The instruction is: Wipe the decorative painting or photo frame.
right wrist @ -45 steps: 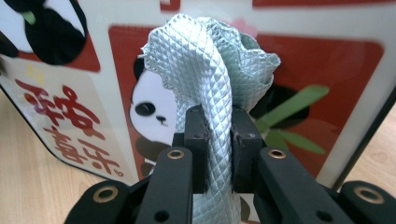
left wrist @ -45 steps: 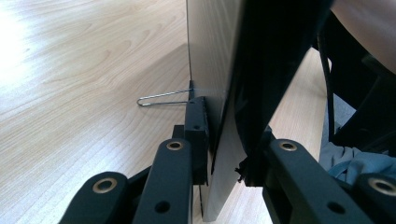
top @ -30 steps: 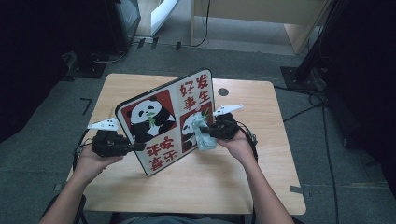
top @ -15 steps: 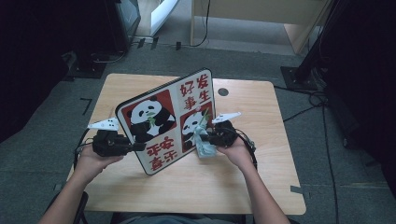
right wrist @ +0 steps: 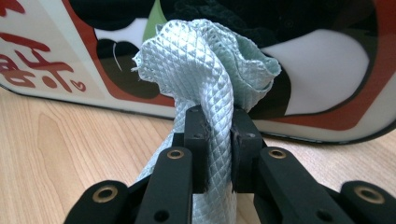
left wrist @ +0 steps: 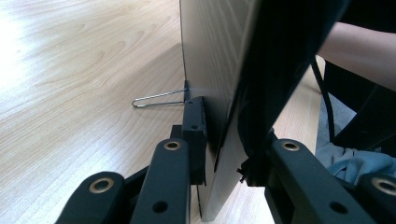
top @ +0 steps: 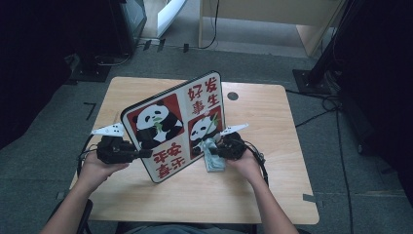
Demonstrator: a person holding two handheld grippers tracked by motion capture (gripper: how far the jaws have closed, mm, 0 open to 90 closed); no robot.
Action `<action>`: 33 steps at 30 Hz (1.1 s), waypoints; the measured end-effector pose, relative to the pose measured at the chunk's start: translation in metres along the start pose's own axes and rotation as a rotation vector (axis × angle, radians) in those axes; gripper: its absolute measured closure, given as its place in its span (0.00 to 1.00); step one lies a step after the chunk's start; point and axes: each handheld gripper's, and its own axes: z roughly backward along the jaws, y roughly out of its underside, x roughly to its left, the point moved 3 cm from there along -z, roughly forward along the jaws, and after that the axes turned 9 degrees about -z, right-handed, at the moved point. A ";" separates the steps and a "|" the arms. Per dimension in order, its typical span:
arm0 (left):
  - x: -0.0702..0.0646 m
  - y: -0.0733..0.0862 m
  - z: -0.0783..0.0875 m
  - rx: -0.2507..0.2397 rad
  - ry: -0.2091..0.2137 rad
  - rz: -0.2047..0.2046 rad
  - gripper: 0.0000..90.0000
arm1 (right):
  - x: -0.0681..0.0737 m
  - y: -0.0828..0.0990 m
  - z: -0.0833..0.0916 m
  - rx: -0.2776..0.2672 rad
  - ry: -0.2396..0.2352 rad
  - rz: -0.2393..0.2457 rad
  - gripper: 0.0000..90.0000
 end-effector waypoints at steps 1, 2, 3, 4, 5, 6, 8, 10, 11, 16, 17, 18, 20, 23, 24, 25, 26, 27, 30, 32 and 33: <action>0.000 0.000 0.000 -0.002 0.000 0.003 0.85 | 0.000 0.000 0.000 0.007 0.001 -0.004 0.89; 0.000 0.000 0.000 -0.003 -0.003 0.002 0.85 | 0.000 -0.001 0.001 0.015 0.002 -0.006 0.90; 0.000 0.000 0.000 -0.005 -0.005 0.003 0.85 | 0.000 -0.002 0.001 0.019 0.001 -0.003 0.90; 0.000 0.000 -0.001 -0.006 -0.007 0.007 0.85 | 0.001 -0.002 0.003 0.027 0.000 0.004 0.90; 0.001 0.000 -0.001 -0.005 -0.013 0.008 0.85 | 0.002 -0.003 0.006 0.027 -0.003 0.009 0.90; 0.001 0.000 -0.001 -0.005 -0.013 0.008 0.86 | 0.002 -0.003 0.006 0.027 -0.003 0.009 0.90; 0.001 0.000 0.000 -0.004 -0.013 0.008 0.86 | 0.003 -0.006 0.011 0.011 -0.011 0.010 0.90; 0.001 0.000 -0.001 -0.004 -0.014 0.009 0.86 | 0.004 -0.010 0.015 -0.004 -0.017 0.013 0.90; 0.001 0.000 -0.001 -0.004 -0.015 0.009 0.86 | 0.007 -0.014 0.021 -0.022 -0.024 0.020 0.90; 0.001 0.000 -0.001 -0.004 -0.016 0.010 0.86 | 0.014 -0.024 0.031 -0.048 -0.027 0.045 0.90; 0.001 0.000 -0.001 -0.005 -0.014 0.011 0.86 | 0.019 -0.031 0.038 -0.064 -0.030 0.048 0.90; 0.001 0.000 -0.001 -0.005 -0.016 0.011 0.86 | 0.019 -0.031 0.038 -0.064 -0.030 0.048 0.90; 0.001 0.000 -0.001 -0.005 -0.014 0.012 0.86 | 0.022 -0.036 0.043 -0.075 -0.034 0.050 0.90; 0.001 0.000 -0.001 -0.008 -0.016 0.007 0.86 | 0.025 -0.044 0.051 -0.083 -0.037 0.056 0.90; 0.001 0.000 -0.001 -0.009 -0.017 0.008 0.86 | 0.027 -0.047 0.055 -0.085 -0.035 0.062 0.90; 0.001 0.000 -0.001 -0.010 -0.017 0.011 0.86 | 0.029 -0.054 0.060 -0.101 -0.035 0.073 0.90; 0.001 0.000 -0.001 -0.010 -0.017 0.011 0.86 | 0.029 -0.054 0.060 -0.101 -0.035 0.073 0.90; 0.001 0.001 -0.001 -0.013 -0.020 0.012 0.86 | 0.033 -0.062 0.067 -0.118 -0.040 0.077 0.90; 0.001 0.001 -0.001 -0.015 -0.021 0.014 0.86 | 0.038 -0.070 0.073 -0.133 -0.040 0.087 0.90; 0.001 0.001 -0.001 -0.019 -0.020 0.018 0.86 | 0.043 -0.078 0.078 -0.147 -0.046 0.103 0.90; 0.001 0.001 -0.001 -0.020 -0.019 0.018 0.86 | 0.051 -0.087 0.084 -0.158 -0.048 0.119 0.90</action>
